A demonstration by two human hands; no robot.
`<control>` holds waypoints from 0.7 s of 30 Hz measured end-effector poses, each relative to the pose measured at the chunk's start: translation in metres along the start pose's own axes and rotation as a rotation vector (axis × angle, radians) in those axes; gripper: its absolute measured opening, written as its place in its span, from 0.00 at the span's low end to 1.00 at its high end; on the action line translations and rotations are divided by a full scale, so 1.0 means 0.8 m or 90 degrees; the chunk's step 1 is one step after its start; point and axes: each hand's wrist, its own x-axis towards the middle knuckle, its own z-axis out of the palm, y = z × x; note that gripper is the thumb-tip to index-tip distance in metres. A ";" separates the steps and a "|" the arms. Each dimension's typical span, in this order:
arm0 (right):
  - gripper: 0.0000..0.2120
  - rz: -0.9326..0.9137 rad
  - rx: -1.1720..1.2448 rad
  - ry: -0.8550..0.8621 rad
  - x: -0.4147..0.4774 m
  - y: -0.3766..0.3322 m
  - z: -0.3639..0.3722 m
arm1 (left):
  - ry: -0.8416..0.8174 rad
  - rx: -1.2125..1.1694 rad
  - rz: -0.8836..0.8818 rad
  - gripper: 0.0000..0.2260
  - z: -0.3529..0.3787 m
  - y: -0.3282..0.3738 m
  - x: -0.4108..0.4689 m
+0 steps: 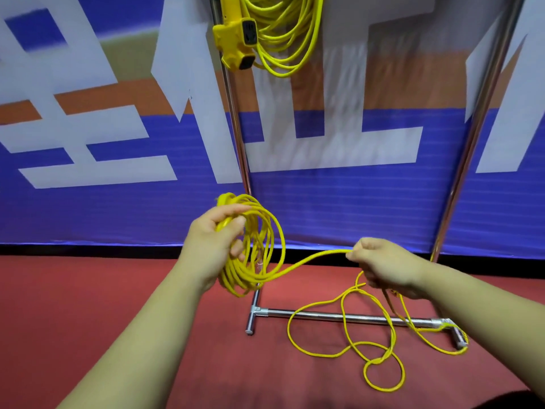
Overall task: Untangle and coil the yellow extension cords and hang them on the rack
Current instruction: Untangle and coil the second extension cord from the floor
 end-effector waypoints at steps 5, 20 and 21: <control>0.06 -0.106 -0.027 0.038 -0.031 -0.033 -0.002 | -0.131 0.088 -0.038 0.13 0.043 -0.016 -0.013; 0.04 -0.302 0.003 0.056 -0.063 -0.060 -0.015 | -0.293 0.113 -0.099 0.07 0.131 -0.015 -0.040; 0.04 -0.311 0.018 0.040 -0.063 -0.059 -0.018 | -0.288 0.114 -0.092 0.05 0.134 -0.014 -0.040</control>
